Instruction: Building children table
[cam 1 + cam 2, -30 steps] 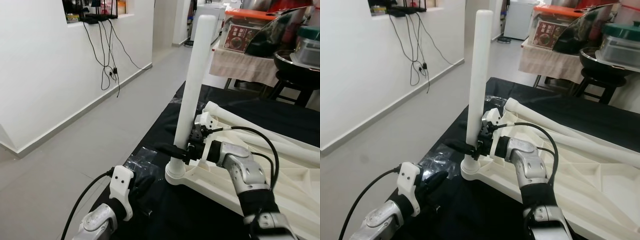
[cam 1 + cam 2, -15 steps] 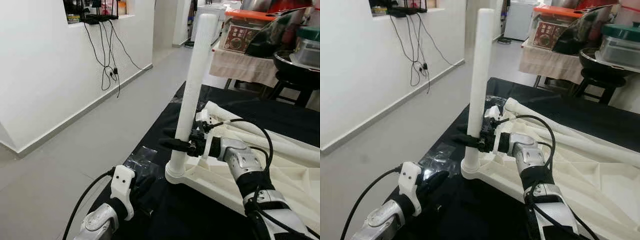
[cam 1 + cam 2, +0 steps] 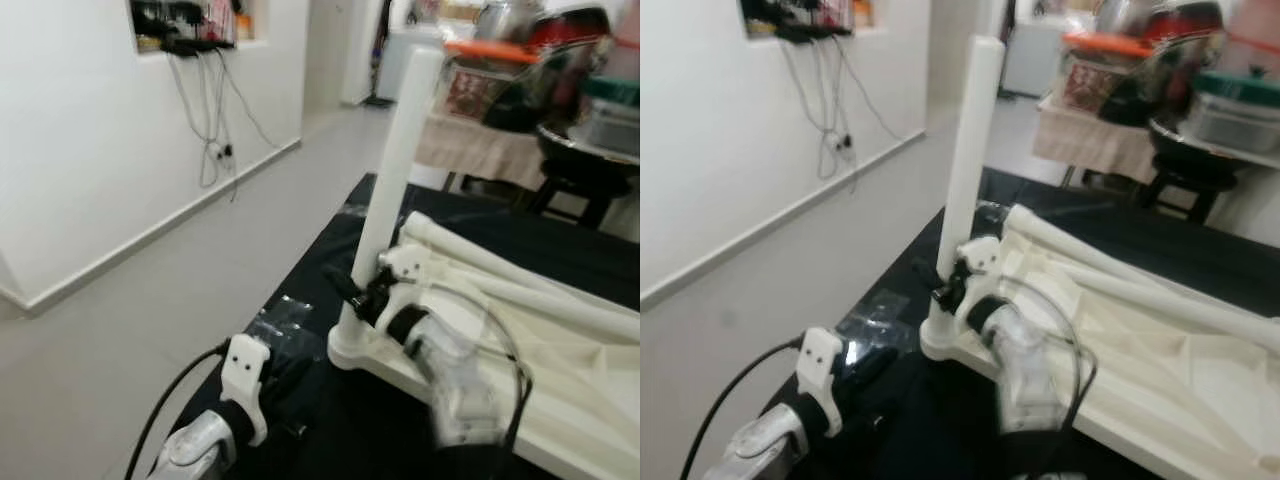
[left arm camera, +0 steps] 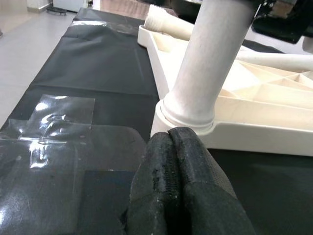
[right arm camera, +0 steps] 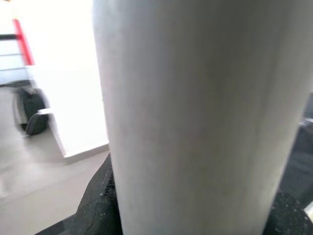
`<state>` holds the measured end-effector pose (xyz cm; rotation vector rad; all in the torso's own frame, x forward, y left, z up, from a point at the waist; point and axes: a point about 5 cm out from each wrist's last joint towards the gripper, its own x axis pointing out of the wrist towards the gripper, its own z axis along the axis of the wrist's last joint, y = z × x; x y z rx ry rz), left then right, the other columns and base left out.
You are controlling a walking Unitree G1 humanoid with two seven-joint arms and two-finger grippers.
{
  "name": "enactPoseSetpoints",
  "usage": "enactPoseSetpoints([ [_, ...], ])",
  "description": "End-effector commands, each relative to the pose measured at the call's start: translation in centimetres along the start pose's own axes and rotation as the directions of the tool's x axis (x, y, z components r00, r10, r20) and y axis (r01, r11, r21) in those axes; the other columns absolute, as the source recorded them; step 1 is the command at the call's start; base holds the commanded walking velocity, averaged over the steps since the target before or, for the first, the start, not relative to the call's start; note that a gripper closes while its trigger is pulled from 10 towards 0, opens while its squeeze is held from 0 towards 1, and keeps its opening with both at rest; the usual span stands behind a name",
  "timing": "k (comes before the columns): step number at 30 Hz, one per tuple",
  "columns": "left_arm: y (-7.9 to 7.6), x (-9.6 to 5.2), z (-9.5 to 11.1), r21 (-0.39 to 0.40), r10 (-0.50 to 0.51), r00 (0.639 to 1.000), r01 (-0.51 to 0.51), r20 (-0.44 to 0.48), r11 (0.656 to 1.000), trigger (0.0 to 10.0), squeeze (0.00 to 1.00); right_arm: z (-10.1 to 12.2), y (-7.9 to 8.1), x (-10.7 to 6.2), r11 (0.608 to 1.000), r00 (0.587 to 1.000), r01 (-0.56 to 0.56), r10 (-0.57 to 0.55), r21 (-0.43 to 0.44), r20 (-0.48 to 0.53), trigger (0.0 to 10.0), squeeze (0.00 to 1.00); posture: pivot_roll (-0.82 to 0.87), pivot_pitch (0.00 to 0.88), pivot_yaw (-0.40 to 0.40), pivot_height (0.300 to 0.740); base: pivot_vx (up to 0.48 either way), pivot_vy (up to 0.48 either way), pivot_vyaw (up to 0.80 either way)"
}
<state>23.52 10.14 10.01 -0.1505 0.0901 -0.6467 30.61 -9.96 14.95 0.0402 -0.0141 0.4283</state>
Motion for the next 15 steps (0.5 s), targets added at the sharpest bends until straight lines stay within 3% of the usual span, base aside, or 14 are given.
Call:
enactPoseSetpoints([
  [1,0.0,0.0,-0.1,0.000,-0.007,1.000,0.007,-0.006,1.000,10.0,0.00,-2.3,-0.6,-0.6,0.998,0.991,0.054,-0.055,-0.014,-0.122,0.0,0.00,0.02,0.000,-0.116,0.740,0.000,0.000,0.00],
  [7,0.2,0.1,-0.1,0.004,0.002,1.000,-0.002,-0.002,1.000,10.0,0.00,-3.1,-0.7,-0.3,0.999,0.983,0.048,-0.051,-0.018,-0.177,0.0,0.00,0.01,0.000,-0.099,0.740,0.000,0.000,0.00],
  [8,0.2,0.2,0.0,0.002,0.004,1.000,-0.004,-0.001,1.000,10.0,0.00,-3.3,-0.6,-0.4,0.999,0.982,0.034,-0.027,0.035,-0.185,10.0,0.00,0.01,0.000,-0.097,0.740,0.000,0.000,0.00],
  [9,0.2,0.2,0.0,0.002,0.004,1.000,-0.004,-0.001,1.000,10.0,0.00,-3.3,-0.6,-0.4,0.999,0.982,0.034,-0.027,0.035,-0.185,10.0,0.00,0.01,0.000,-0.097,0.740,0.000,0.000,0.00],
  [10,0.3,0.3,0.0,0.000,0.002,1.000,-0.002,0.000,1.000,10.0,0.00,-2.8,-0.6,-0.3,0.997,0.987,-0.023,0.034,0.071,-0.160,10.0,1.00,0.01,0.000,-0.089,0.740,0.000,0.000,0.00],
  [11,0.3,0.3,0.0,0.000,0.002,1.000,-0.002,0.000,1.000,10.0,0.00,-2.8,-0.6,-0.3,0.997,0.987,-0.023,0.034,0.071,-0.160,10.0,1.00,0.01,0.000,-0.089,0.740,0.000,0.000,0.00],
  [13,0.2,0.4,-0.1,-0.001,-0.002,1.000,0.002,-0.002,1.000,10.0,0.00,-0.7,-1.1,0.4,0.960,0.971,-0.234,0.238,0.151,-0.006,10.0,1.00,0.02,0.000,-0.083,0.740,0.000,0.000,0.00],
  [14,0.2,0.4,-0.1,-0.001,-0.002,1.000,0.002,-0.002,1.000,10.0,0.00,-0.7,-1.1,0.4,0.960,0.971,-0.234,0.238,0.151,-0.006,10.0,1.00,0.02,0.000,-0.083,0.740,0.000,0.000,0.00],
  [15,0.2,0.5,-0.1,0.000,-0.003,1.000,0.003,-0.002,1.000,10.0,0.00,0.1,-1.6,0.6,0.928,0.942,-0.335,0.332,0.164,0.044,10.0,1.00,0.02,0.000,-0.083,0.740,0.000,0.000,0.00],
])
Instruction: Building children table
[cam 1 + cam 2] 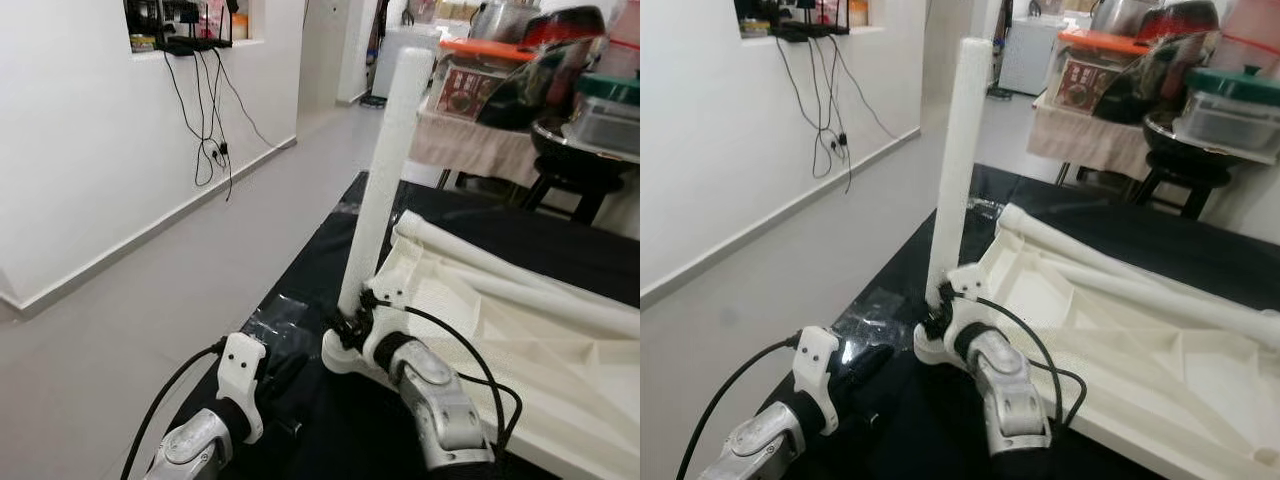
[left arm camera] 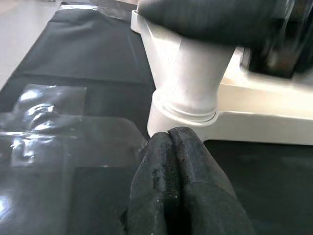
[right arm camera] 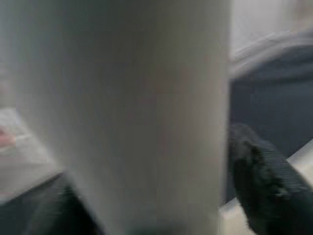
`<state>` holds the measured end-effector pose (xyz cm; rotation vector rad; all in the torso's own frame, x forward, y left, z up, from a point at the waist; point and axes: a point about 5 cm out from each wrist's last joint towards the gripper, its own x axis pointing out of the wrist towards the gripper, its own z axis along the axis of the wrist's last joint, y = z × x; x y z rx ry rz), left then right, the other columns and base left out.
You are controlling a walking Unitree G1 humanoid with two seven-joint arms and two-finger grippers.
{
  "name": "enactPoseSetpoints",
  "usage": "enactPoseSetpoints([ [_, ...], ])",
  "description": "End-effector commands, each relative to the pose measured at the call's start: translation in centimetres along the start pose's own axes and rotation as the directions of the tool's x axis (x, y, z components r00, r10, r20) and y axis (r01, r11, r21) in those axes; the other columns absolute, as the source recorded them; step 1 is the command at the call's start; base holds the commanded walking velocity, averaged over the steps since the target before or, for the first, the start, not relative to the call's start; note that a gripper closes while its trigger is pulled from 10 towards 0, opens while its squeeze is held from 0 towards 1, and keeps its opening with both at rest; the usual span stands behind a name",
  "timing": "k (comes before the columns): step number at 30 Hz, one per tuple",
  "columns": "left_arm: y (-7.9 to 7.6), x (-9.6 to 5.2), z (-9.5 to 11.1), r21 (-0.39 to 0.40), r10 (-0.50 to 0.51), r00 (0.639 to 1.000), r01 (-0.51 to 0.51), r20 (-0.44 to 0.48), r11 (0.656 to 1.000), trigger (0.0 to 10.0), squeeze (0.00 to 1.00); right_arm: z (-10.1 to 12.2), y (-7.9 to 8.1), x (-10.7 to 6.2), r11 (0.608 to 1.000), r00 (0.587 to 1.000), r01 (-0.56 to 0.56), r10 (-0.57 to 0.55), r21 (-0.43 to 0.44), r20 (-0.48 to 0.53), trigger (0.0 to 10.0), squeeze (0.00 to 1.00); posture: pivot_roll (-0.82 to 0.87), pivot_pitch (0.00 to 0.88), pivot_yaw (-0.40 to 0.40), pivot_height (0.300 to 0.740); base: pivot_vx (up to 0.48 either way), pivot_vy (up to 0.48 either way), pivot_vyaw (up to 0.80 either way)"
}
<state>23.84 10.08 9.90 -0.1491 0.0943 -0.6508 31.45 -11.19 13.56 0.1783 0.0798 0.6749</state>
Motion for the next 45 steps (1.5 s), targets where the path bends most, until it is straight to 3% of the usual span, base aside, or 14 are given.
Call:
enactPoseSetpoints([
  [1,0.0,0.2,0.0,-0.001,0.001,1.000,-0.001,0.003,1.000,10.0,0.00,1.5,0.1,0.3,0.995,0.992,-0.103,0.103,-0.001,0.074,10.0,1.00,0.02,0.000,-0.083,0.740,0.000,0.000,0.00],
  [2,0.0,0.2,0.0,0.000,0.000,1.000,0.000,0.002,1.000,10.0,0.00,2.2,-0.3,0.1,0.980,0.977,-0.194,0.197,-0.045,0.075,10.0,0.60,0.02,0.000,-0.084,0.740,0.000,0.000,0.00],
  [3,0.0,0.2,0.0,0.000,0.000,1.000,0.000,0.002,1.000,10.0,0.00,2.5,-0.9,-0.1,0.954,0.956,-0.287,0.291,-0.089,0.040,10.0,0.00,0.02,0.000,-0.086,0.740,0.000,0.000,0.00],
  [13,0.0,0.3,-0.1,0.005,0.003,1.000,-0.003,0.003,1.000,10.0,0.00,3.8,-3.8,0.8,0.890,0.892,-0.451,0.447,-0.068,-0.065,10.0,0.00,0.05,0.000,-0.094,0.740,0.000,0.000,0.00],
  [14,0.0,0.3,-0.1,0.006,0.003,1.000,-0.003,0.003,1.000,10.0,0.00,3.8,-4.0,0.9,0.890,0.891,-0.453,0.449,-0.052,-0.069,4.2,0.00,0.06,0.000,-0.098,0.740,0.000,0.000,0.00],
  [16,0.0,0.3,-0.1,0.006,0.003,1.000,-0.003,0.003,1.000,10.0,0.00,3.8,-4.0,0.9,0.890,0.891,-0.453,0.449,-0.052,-0.069,4.2,0.00,0.06,0.000,-0.098,0.740,0.000,0.000,0.00],
  [17,-0.1,0.3,-0.1,0.008,0.002,1.000,-0.002,0.002,1.000,10.0,0.00,3.6,-4.4,1.0,0.882,0.880,-0.471,0.469,-0.013,-0.072,0.0,0.00,0.06,0.000,-0.098,0.740,0.000,0.000,0.00],
  [25,-0.2,0.2,-0.1,0.006,0.001,1.000,-0.001,0.001,1.000,10.0,0.00,3.0,-5.0,0.5,0.871,0.869,-0.490,0.491,0.023,-0.056,0.0,0.00,0.06,0.000,-0.094,0.740,0.000,0.000,0.00],
  [34,-0.4,0.0,0.0,0.000,-0.002,1.000,0.002,0.004,1.000,10.0,0.00,2.1,-4.6,-1.1,0.904,0.908,-0.419,0.416,-0.087,-0.047,0.0,0.00,0.04,0.000,-0.099,0.740,0.000,0.000,0.00],
  [36,-0.4,-0.1,0.1,0.000,-0.002,1.000,0.002,0.005,1.000,10.0,0.00,1.3,-3.8,-1.0,0.941,0.945,-0.326,0.322,-0.094,-0.051,0.0,0.00,0.04,0.000,-0.106,0.740,0.000,0.000,0.00],
  [37,-0.2,-0.3,0.1,0.001,-0.001,1.000,0.001,0.006,1.000,10.0,0.00,-0.8,-2.8,-0.7,0.992,0.994,0.087,-0.093,-0.091,-0.061,0.0,0.00,0.02,0.000,-0.095,0.740,0.000,0.000,0.00],
  [38,-0.1,-0.4,0.2,0.000,0.000,1.000,0.000,0.006,1.000,10.0,0.00,-2.2,-0.8,-1.4,0.956,0.963,0.238,-0.255,-0.170,-0.086,0.0,0.00,0.01,0.000,-0.084,0.740,0.000,0.000,0.00],
  [41,0.1,-0.4,0.1,0.000,-0.002,1.000,0.002,0.001,1.000,10.0,0.00,-1.2,0.5,-1.8,0.894,0.938,0.325,-0.345,-0.308,-0.011,0.0,0.00,-0.02,0.000,-0.063,0.740,0.000,0.000,0.00],
  [45,0.1,-0.2,0.0,-0.004,-0.022,1.000,0.022,-0.007,1.000,10.0,0.00,-1.7,0.0,-1.3,0.925,0.947,0.290,-0.315,-0.244,-0.069,0.0,0.00,0.00,0.000,-0.078,0.740,0.000,0.000,0.00],
])
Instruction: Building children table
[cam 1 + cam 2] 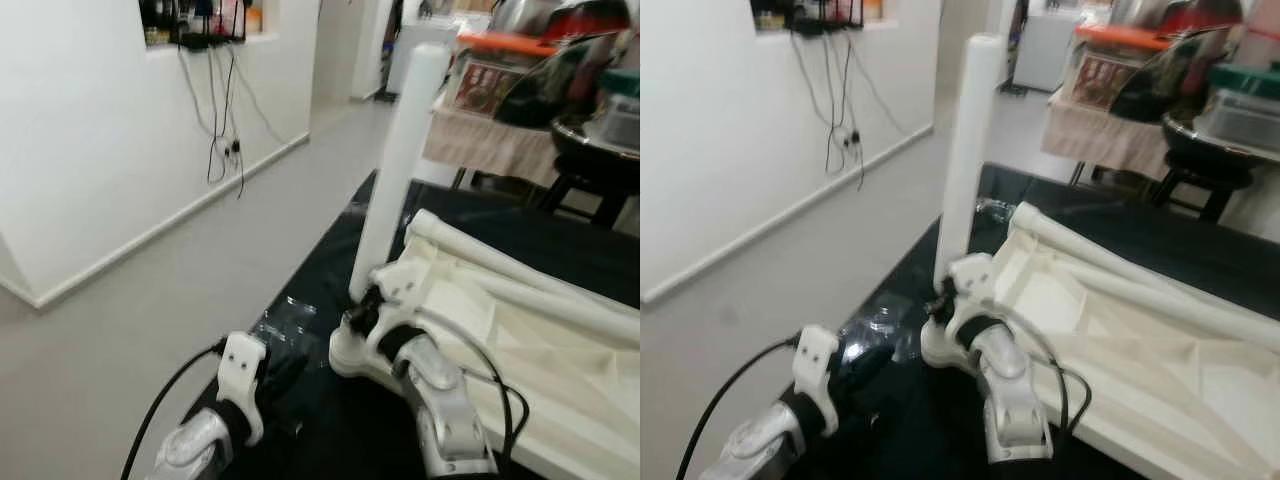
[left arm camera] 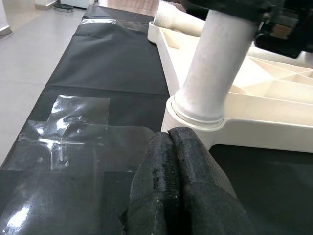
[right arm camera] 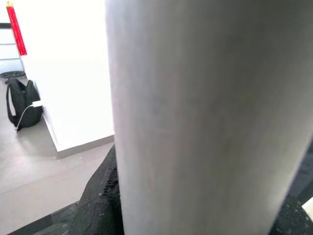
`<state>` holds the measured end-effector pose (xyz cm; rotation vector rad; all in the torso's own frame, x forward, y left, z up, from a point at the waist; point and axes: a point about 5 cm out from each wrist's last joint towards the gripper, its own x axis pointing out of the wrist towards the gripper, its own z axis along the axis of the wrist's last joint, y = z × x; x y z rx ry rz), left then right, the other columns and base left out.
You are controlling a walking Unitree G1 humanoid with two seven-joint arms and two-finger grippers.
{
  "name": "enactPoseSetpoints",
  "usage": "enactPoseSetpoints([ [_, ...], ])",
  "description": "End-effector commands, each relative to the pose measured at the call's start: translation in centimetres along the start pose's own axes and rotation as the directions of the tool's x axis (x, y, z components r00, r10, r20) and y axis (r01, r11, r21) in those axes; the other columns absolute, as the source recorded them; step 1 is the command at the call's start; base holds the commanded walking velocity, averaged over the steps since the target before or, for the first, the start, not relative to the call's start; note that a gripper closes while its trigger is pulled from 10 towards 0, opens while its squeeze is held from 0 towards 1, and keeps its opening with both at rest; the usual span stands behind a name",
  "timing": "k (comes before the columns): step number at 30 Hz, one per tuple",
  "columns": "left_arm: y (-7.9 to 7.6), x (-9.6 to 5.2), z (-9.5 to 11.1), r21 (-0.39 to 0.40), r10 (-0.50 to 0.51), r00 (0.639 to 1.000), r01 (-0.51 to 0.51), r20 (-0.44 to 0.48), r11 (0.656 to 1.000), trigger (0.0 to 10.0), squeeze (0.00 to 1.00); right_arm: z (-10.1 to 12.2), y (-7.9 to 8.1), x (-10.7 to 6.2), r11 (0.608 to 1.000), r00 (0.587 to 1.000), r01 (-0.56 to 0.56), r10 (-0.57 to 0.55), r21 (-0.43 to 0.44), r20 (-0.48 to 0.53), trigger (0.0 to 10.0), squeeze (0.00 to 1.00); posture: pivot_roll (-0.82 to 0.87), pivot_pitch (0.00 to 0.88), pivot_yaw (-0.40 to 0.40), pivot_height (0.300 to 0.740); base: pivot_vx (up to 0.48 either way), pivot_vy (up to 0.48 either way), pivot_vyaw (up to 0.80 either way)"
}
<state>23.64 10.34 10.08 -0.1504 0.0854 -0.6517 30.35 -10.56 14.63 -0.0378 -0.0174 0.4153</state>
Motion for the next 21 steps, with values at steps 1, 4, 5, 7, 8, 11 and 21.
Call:
enactPoseSetpoints([
  [1,0.0,0.1,-0.1,-0.006,-0.020,1.000,0.020,-0.016,1.000,10.0,0.00,-2.8,-1.0,-0.7,0.999,0.988,0.030,-0.034,-0.029,-0.153,0.0,0.00,0.00,0.000,-0.078,0.740,0.000,0.000,0.00],
  [4,0.0,0.1,-0.1,-0.003,-0.016,1.000,0.016,-0.015,1.000,10.0,0.00,-3.0,-0.8,-0.5,1.000,0.986,0.024,-0.026,-0.018,-0.166,0.0,0.00,0.00,0.000,-0.064,0.740,0.000,0.000,0.00],
  [5,0.1,0.1,-0.1,0.003,-0.009,1.000,0.009,-0.014,1.000,10.0,0.00,-2.9,-0.7,-0.4,1.000,0.985,0.023,-0.026,-0.020,-0.170,4.3,0.00,0.00,0.000,-0.062,0.740,0.000,0.000,0.00],
  [7,0.1,0.1,-0.1,0.003,-0.009,1.000,0.009,-0.014,1.000,10.0,0.00,-2.9,-0.7,-0.4,1.000,0.985,0.023,-0.026,-0.020,-0.170,4.3,0.00,0.00,0.000,-0.062,0.740,0.000,0.000,0.00],
  [8,0.1,0.1,-0.1,0.004,-0.004,1.000,0.004,-0.014,1.000,10.0,0.00,-2.7,-0.5,-0.3,1.000,0.986,-0.014,0.015,0.004,-0.166,10.0,0.51,0.00,0.000,-0.060,0.740,0.000,0.000,0.00],
  [11,0.2,0.1,-0.1,0.003,-0.002,1.000,0.002,-0.015,1.000,10.0,0.00,-2.3,-0.1,-0.2,0.999,0.986,-0.046,0.050,0.029,-0.162,10.0,1.00,0.00,0.000,-0.059,0.740,0.000,0.000,0.00],
  [21,0.1,0.2,-0.4,0.002,-0.007,1.000,0.007,-0.023,1.000,10.0,0.00,1.5,-1.8,1.3,0.638,0.640,-0.767,0.768,0.066,0.017,10.0,0.00,0.04,0.000,-0.062,0.740,0.000,0.000,0.00],
])
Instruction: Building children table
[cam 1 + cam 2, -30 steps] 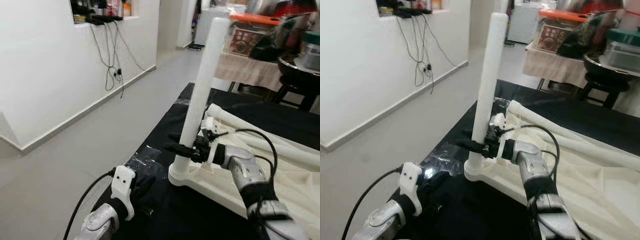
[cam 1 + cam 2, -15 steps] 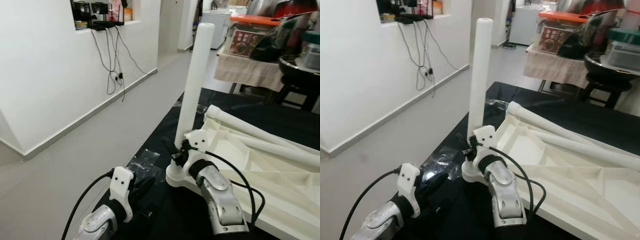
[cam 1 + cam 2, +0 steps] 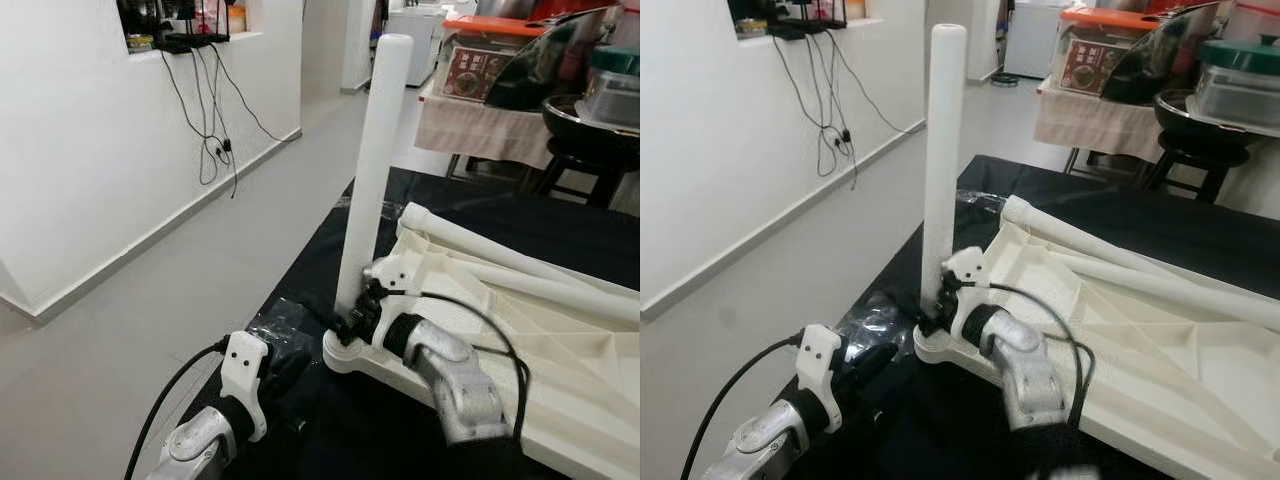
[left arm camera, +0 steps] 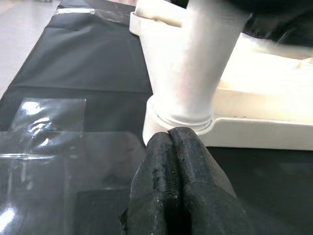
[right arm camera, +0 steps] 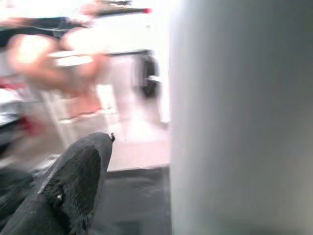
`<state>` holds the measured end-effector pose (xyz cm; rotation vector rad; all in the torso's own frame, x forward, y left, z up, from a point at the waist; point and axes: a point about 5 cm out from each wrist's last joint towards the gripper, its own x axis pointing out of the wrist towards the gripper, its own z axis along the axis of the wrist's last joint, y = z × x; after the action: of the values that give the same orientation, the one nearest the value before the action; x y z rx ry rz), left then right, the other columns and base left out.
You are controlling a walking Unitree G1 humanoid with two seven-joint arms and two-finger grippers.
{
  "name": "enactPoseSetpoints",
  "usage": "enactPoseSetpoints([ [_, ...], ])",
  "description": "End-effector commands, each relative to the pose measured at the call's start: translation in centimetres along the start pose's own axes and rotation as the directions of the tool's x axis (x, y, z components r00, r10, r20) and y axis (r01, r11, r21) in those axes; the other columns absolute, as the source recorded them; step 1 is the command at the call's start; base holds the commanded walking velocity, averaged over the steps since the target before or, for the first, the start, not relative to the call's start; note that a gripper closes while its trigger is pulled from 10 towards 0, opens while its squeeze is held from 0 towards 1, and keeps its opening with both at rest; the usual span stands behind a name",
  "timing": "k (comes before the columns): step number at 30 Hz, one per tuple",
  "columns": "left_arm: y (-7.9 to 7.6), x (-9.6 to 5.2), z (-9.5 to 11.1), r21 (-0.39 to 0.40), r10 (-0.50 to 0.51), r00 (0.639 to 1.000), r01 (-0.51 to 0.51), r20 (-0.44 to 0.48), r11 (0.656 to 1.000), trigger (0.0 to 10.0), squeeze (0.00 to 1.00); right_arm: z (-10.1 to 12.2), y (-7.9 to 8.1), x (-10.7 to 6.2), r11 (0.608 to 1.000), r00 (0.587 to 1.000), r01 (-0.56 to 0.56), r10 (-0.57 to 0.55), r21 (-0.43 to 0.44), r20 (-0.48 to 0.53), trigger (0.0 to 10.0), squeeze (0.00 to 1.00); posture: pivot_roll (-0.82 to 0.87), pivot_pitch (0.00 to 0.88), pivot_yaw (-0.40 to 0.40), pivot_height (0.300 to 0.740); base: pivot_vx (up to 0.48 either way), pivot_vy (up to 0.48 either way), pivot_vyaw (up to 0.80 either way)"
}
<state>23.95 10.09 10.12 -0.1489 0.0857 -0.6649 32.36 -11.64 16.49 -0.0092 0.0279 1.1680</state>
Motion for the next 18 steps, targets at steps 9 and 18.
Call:
enactPoseSetpoints([
  [9,-0.1,-0.3,-0.4,0.007,0.009,1.000,-0.009,-0.020,1.000,10.0,0.00,-1.0,-2.2,-0.6,0.985,0.992,-0.116,0.122,0.125,-0.041,0.3,0.00,0.07,0.000,-0.077,0.740,0.000,0.000,0.00],
  [18,-0.3,-0.3,-0.4,0.006,0.008,1.000,-0.008,-0.017,1.000,10.0,0.00,-1.3,-3.2,-1.5,0.986,0.995,-0.096,0.100,0.137,-0.021,0.0,0.00,0.07,0.000,-0.080,0.740,0.000,0.000,0.00],
])
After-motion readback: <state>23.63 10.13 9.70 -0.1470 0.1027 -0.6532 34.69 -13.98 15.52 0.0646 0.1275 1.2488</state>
